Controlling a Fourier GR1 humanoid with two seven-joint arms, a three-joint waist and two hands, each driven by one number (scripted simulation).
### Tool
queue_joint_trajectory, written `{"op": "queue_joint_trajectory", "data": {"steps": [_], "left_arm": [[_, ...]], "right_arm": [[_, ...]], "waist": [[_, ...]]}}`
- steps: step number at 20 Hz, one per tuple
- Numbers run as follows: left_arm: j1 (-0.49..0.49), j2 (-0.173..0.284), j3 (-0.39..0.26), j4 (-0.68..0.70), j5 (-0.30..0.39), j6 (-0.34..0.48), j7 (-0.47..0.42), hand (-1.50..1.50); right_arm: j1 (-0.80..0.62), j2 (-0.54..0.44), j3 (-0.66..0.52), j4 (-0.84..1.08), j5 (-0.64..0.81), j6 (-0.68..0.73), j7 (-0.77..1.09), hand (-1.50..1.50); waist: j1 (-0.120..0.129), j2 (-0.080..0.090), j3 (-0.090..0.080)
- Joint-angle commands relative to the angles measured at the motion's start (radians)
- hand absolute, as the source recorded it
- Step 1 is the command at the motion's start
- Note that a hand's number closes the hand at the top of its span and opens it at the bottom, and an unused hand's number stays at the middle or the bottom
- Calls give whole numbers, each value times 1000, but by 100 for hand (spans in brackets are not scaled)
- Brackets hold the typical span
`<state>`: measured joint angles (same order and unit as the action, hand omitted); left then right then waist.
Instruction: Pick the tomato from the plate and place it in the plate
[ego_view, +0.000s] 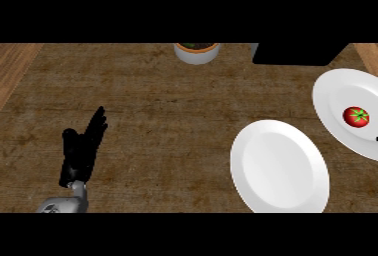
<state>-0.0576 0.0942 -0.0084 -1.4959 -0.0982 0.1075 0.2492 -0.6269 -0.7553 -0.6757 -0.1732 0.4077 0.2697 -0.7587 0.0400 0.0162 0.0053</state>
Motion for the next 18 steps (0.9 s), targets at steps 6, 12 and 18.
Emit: {"op": "queue_joint_trajectory", "data": {"steps": [6,12,18], "left_arm": [[17,0,10,26,8,-12,-39,0],[6,-12,-1,17,-8,6,-18,0],[-29,-4,22,64,3,-4,-49,0]], "right_arm": [[20,-22,0,12,-6,-49,8,-150],[68,-31,-2,26,-3,-77,-14,-150],[63,-87,-17,34,-16,-55,16,-150]], "waist": [[-1,0,0],[3,5,2],[4,7,3]]}}
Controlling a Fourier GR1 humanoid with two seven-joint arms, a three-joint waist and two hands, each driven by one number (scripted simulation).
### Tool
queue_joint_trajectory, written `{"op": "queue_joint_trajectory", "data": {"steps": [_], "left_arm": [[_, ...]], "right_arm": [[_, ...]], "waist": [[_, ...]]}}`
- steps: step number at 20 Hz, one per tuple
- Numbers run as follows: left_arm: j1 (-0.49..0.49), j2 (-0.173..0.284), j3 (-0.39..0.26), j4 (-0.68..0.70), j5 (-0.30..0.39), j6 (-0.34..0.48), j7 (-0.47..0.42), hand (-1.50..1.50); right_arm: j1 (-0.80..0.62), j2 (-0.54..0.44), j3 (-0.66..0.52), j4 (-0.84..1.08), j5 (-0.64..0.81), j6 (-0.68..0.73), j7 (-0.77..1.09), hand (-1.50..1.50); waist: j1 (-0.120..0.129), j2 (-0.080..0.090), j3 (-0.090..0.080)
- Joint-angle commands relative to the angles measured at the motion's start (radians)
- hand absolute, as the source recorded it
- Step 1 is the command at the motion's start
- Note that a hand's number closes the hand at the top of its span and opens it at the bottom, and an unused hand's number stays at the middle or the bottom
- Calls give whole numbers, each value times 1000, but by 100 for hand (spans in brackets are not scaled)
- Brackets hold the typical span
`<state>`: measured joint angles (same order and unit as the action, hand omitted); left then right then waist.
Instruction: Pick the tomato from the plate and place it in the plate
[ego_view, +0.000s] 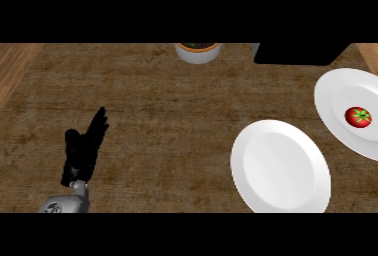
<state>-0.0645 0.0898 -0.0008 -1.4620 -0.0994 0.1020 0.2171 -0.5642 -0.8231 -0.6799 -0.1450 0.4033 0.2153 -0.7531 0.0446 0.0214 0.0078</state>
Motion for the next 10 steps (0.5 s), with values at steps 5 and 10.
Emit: {"op": "queue_joint_trajectory", "data": {"steps": [5,10], "left_arm": [[22,-25,-28,-39,-13,13,17,0],[-21,0,2,3,-3,1,16,0]], "right_arm": [[58,-37,-29,12,-25,0,-21,-150],[72,-35,-50,8,-44,-18,-46,-150]], "waist": [[1,-2,2],[0,3,3]]}}
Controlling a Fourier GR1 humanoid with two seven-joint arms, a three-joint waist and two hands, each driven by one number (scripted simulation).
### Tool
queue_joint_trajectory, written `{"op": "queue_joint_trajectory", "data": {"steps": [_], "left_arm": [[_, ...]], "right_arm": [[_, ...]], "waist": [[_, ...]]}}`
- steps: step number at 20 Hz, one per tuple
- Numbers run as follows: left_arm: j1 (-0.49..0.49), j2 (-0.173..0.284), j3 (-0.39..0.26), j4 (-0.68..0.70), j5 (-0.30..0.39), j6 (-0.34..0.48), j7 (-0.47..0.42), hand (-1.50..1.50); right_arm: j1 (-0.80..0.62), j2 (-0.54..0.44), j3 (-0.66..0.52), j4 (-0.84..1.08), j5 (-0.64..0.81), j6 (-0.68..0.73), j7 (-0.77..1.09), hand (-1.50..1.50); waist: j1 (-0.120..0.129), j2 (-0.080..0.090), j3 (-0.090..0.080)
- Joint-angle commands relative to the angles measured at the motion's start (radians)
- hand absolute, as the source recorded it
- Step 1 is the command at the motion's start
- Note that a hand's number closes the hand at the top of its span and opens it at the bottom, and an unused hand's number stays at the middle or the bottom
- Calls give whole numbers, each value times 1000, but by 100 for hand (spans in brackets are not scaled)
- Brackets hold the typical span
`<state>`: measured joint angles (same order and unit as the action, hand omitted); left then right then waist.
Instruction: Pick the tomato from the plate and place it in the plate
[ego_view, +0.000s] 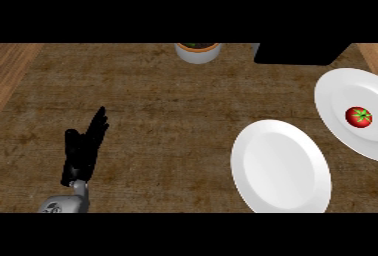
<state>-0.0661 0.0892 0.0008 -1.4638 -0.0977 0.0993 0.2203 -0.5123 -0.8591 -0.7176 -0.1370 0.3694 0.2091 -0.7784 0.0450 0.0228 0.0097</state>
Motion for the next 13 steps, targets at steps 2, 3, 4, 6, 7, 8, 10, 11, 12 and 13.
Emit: {"op": "queue_joint_trajectory", "data": {"steps": [2,3,4,6,7,8,10,11,12,13], "left_arm": [[-16,-9,-13,-50,-14,18,41,0],[-16,-1,16,10,6,9,13,0],[-14,19,26,8,10,-7,-3,0],[36,-34,-30,-15,-22,25,-16,0],[-22,-3,8,9,5,0,-17,0],[-9,11,13,-7,3,-2,-5,0],[3,-18,-15,-14,-14,16,12,0],[-12,-7,-2,12,-9,8,-4,0],[29,-26,-37,-28,-31,21,6,0],[14,-1,-6,-30,1,-5,3,0]], "right_arm": [[4,19,-28,6,-23,-84,14,-150],[28,-2,-28,6,-22,-65,5,-150],[24,5,-28,4,-21,-85,7,-150],[22,-22,-35,7,-29,-62,32,-150],[16,2,-37,4,-31,-91,24,-150],[65,-15,-44,13,-36,-59,-4,-150],[62,0,-40,8,-32,-89,0,-150],[57,-23,-33,8,-25,-69,15,-150],[54,-16,-31,5,-23,-89,21,-150],[79,-1,-44,10,-31,-121,0,-150]], "waist": [[13,1,3],[0,2,1],[5,3,1],[5,-2,0],[3,2,1],[-2,2,3],[1,-1,2],[3,4,3],[10,-1,3],[12,3,5]]}}
